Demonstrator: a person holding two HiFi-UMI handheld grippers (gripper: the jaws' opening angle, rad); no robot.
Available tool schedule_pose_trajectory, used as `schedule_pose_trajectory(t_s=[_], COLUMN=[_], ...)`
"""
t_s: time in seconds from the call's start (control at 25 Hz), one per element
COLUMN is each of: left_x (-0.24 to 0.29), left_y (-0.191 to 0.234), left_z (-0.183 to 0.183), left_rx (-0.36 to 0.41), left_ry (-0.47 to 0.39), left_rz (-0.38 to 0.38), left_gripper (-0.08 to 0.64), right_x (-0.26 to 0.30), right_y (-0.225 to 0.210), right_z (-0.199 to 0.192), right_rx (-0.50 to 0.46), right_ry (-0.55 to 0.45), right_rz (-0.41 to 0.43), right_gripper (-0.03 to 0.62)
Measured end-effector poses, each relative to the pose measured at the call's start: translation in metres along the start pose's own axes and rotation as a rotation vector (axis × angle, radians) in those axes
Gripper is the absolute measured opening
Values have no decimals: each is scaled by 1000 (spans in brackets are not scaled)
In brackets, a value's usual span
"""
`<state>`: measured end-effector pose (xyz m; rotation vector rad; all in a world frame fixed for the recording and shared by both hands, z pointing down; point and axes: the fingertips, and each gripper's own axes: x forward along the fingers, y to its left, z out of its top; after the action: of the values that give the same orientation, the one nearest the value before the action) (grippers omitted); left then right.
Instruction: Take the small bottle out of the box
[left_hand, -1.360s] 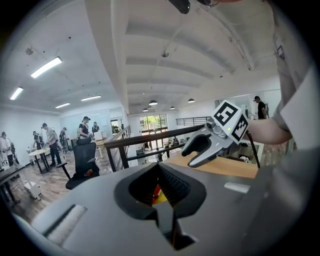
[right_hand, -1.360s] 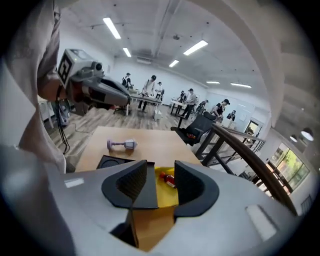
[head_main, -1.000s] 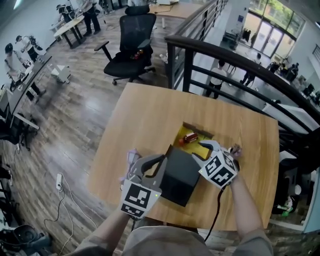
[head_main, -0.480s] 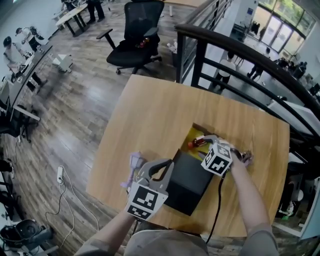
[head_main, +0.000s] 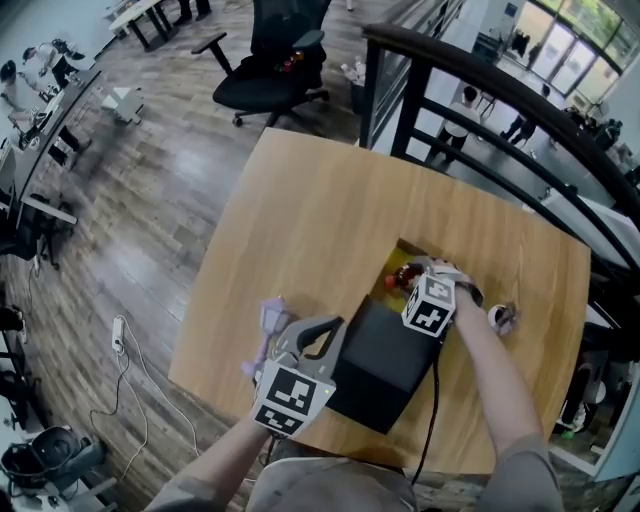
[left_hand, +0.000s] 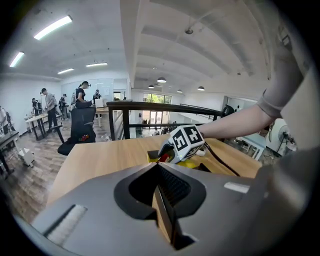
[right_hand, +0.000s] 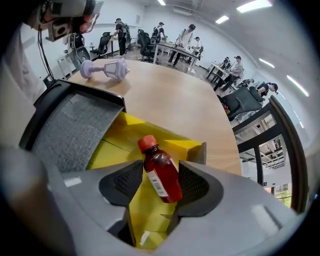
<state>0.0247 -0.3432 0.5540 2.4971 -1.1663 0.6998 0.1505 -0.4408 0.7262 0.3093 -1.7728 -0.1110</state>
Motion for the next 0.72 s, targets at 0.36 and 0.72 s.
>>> schedule_pose_trajectory(t_s=[0.36, 0.72], left_x=[1, -8], left_y=[6, 10], left_z=[-4, -4], left_rx=[-30, -15], left_ry=[12, -12], left_rz=[-14, -7], left_gripper=[2, 2], right_x=[18, 1], right_y=[-16, -6], right_z=[-7, -4], right_rx=[-38, 172], right_ry=[55, -8], right_rz=[-25, -64], right_gripper=[219, 213])
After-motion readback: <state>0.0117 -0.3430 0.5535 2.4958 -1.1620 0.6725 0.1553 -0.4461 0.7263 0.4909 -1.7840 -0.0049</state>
